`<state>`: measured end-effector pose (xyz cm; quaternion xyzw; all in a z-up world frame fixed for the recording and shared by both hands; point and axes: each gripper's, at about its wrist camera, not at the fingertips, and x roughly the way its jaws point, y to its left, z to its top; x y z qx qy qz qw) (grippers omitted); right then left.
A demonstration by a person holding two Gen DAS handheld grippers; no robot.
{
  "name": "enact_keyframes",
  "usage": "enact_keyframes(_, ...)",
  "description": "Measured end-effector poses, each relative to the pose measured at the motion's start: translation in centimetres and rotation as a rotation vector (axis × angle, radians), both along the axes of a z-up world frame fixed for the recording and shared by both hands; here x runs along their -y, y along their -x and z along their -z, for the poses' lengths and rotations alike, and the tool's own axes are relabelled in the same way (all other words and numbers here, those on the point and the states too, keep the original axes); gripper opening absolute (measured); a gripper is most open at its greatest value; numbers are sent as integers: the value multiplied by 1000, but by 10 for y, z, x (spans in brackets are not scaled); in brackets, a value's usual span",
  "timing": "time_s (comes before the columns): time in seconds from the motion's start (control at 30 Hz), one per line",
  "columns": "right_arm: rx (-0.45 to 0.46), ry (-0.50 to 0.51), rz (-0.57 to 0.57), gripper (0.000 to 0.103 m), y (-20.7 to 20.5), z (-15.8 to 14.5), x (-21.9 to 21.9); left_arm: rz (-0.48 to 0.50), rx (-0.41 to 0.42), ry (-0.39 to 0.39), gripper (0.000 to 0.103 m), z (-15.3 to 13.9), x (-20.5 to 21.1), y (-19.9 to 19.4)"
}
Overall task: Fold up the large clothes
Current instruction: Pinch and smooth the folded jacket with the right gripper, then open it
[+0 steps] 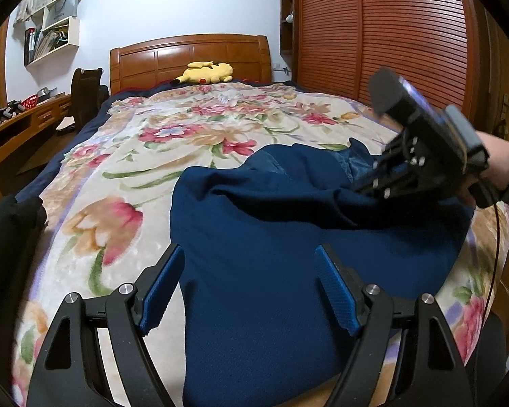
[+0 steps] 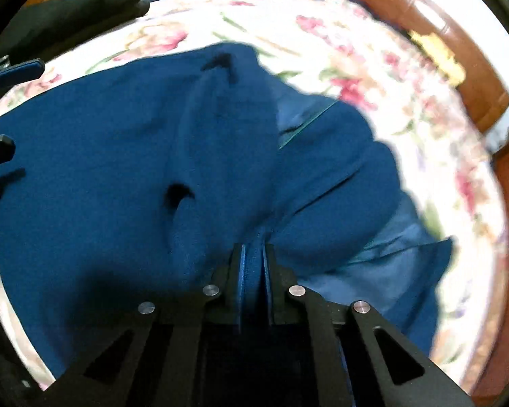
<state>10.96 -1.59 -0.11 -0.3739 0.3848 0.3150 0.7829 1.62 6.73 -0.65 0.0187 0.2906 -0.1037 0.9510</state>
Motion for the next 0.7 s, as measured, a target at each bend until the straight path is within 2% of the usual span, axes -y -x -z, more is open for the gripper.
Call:
enact_keyframes(0.2,174,-128,69,7,-5,-37,5,-3,12,4,80,-2,1,1)
enact_keyframes(0.4,402,-237,164,7,-27,-58,-8,-29,31,17,80,-4,-2,2)
enact_keyframes(0.47,508,-259,193,7,-31,-59,-13,-35,30,20,80,-3,-4,1)
enact_keyframes(0.5,523,-278,209,7,-38,-59,-14,-39,28,19,80,-3,-5,0)
enact_keyframes(0.57,486,-293,222,7,-50,-50,-20,-42,23,20,80,-2,-7,-2)
enact_keyframes(0.67,448,-274,179,8,-54,-30,-30,-43,23,24,80,-2,-8,-2)
enact_keyframes(0.7,412,-280,169,20,-58,-28,-31,-42,27,27,80,-3,-8,-2)
